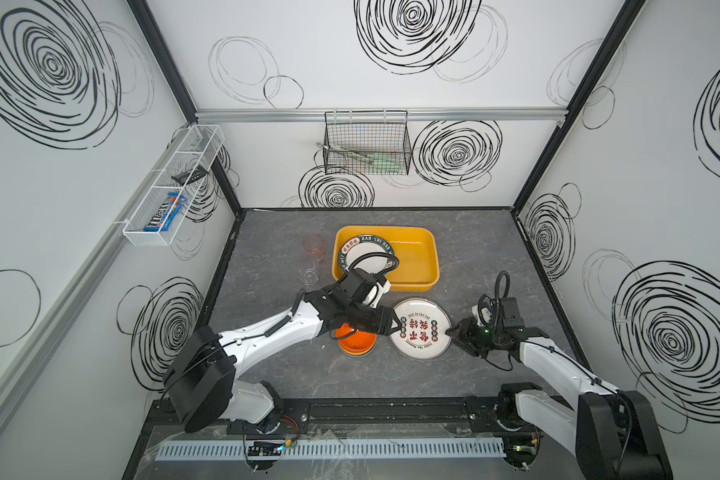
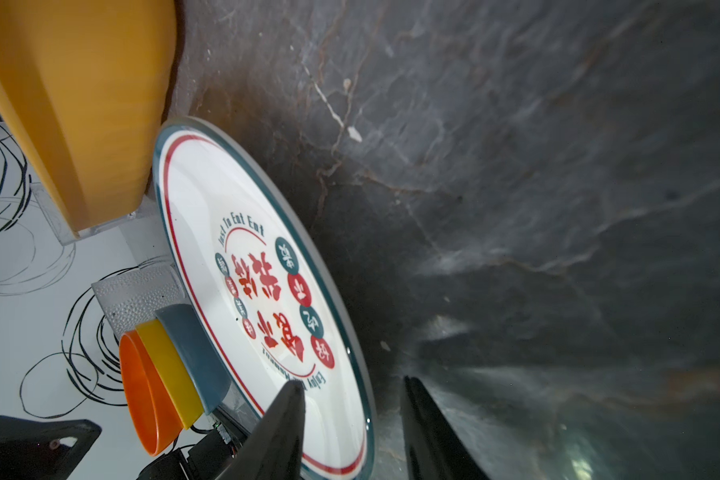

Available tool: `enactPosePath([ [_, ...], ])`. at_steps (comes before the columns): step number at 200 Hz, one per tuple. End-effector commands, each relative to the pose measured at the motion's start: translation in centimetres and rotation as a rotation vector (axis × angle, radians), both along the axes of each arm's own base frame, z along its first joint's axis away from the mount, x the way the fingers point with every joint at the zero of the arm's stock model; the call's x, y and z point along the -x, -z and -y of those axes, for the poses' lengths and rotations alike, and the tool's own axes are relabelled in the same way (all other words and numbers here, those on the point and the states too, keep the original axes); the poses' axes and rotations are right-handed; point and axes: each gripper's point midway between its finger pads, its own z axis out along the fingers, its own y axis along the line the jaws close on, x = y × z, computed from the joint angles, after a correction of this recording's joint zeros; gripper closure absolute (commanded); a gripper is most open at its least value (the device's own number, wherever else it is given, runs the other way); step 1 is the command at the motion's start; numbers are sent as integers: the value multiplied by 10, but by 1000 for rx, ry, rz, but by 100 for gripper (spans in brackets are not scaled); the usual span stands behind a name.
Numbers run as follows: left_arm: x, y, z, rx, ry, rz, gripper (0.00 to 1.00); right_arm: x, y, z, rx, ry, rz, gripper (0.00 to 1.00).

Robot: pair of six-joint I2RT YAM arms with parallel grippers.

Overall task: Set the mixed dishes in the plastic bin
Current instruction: 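Pinch the red-print plate rim with the right gripper while the left gripper steadies it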

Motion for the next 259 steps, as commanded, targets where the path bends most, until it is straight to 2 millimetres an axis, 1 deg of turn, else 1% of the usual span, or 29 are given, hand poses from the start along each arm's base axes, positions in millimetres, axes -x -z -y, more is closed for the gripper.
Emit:
enactPosePath([
  [1,-8,-10,8,31,5,45,35,-1,2,-6,-26,-7,11,59],
  [52,-7,-10,8,31,6,44,35,-2,8,-15,-23,-30,12,63],
  [92,-7,-10,8,29,5,44,35,1,17,-18,-3,-39,-7,66],
  [108,-8,-9,7,27,3,44,35,2,21,-18,16,-44,-12,69],
  [131,-8,-9,7,26,3,42,35,4,26,-17,36,-47,-23,76],
  [169,-9,-12,6,27,-1,49,35,4,27,-17,58,-60,-23,88],
  [212,-11,-15,5,28,-8,57,35,2,16,-15,79,-71,4,96],
  [239,-14,-19,4,34,-17,67,35,1,1,-14,86,-79,31,100],
  [259,-17,-23,1,41,-30,74,35,-1,-13,-13,93,-83,53,100],
])
